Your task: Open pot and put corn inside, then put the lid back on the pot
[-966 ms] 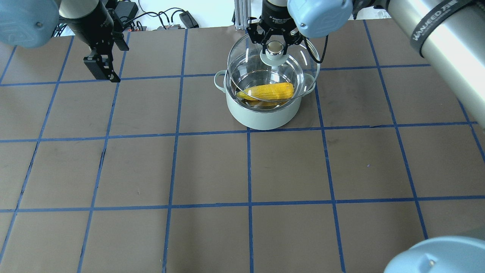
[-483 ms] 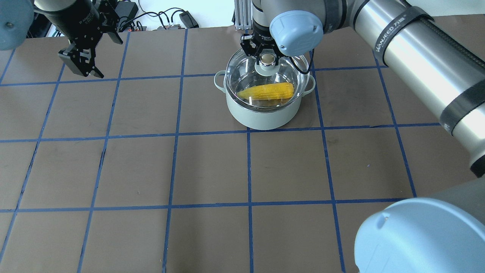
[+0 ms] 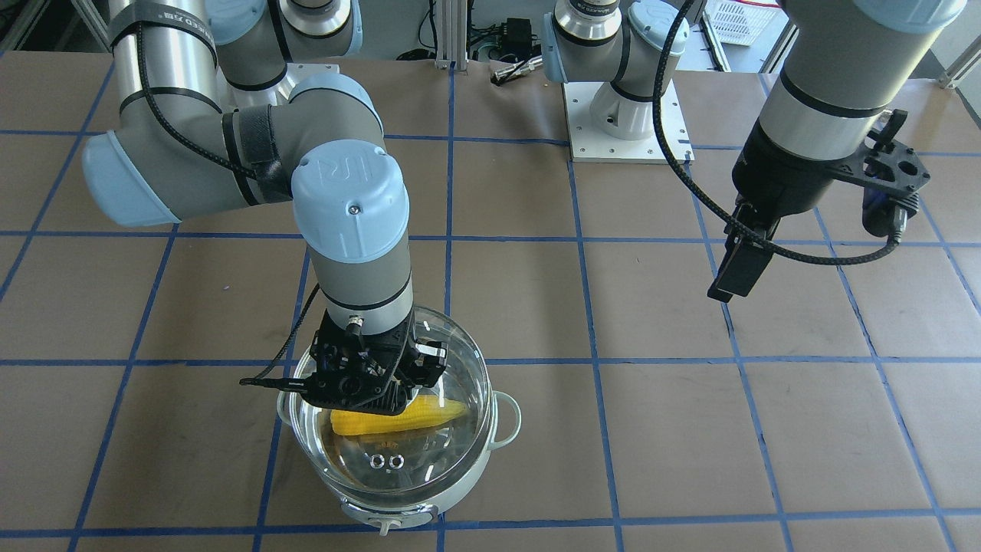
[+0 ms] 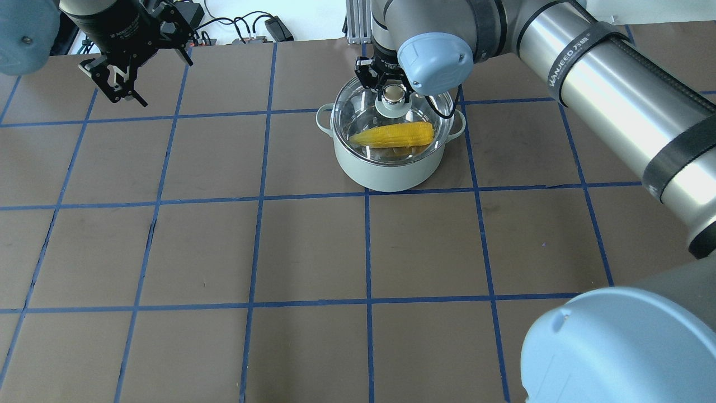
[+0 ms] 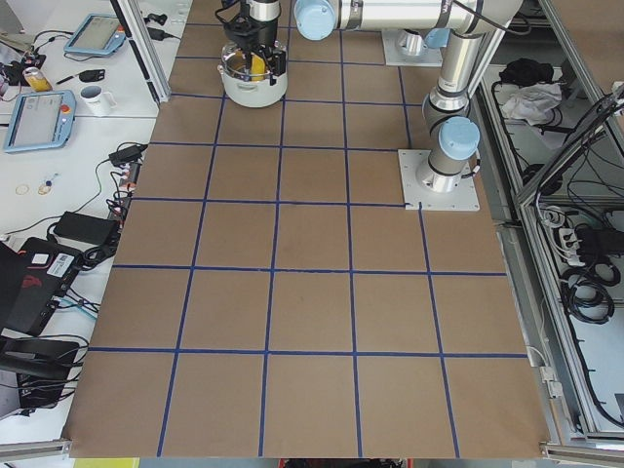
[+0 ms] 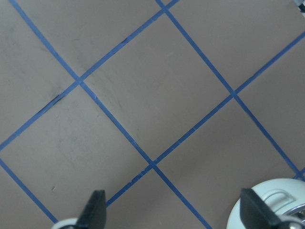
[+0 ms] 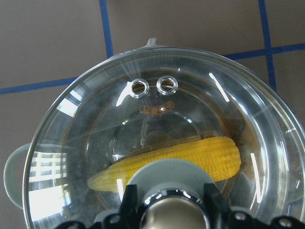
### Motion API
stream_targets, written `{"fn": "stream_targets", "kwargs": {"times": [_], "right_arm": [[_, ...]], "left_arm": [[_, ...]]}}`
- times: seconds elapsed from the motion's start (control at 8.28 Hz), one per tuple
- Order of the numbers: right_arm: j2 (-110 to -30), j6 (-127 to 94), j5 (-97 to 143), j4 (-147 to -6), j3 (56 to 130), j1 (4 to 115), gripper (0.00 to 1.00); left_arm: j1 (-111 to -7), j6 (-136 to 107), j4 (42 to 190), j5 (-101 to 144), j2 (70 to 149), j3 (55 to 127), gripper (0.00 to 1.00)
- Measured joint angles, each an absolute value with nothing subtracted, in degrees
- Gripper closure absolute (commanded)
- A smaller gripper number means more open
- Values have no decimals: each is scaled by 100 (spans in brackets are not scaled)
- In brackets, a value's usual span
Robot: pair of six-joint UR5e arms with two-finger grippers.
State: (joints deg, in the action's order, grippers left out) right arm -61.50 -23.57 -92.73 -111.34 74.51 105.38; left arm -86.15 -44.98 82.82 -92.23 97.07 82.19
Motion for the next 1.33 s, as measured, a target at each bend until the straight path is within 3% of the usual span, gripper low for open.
{"fn": "stream_targets", "kwargs": {"times": [0.36, 1.33], "right_arm": [[-6163, -2329, -9272, -11260, 7549, 10538, 66], [-6132, -2341, -9266, -11275, 7567, 10538, 65]], "left_arm": [[-8661, -2868, 8221, -9201, 9662, 8283, 0], [-8922, -1789, 8959, -8979, 9244, 8552, 0]]}}
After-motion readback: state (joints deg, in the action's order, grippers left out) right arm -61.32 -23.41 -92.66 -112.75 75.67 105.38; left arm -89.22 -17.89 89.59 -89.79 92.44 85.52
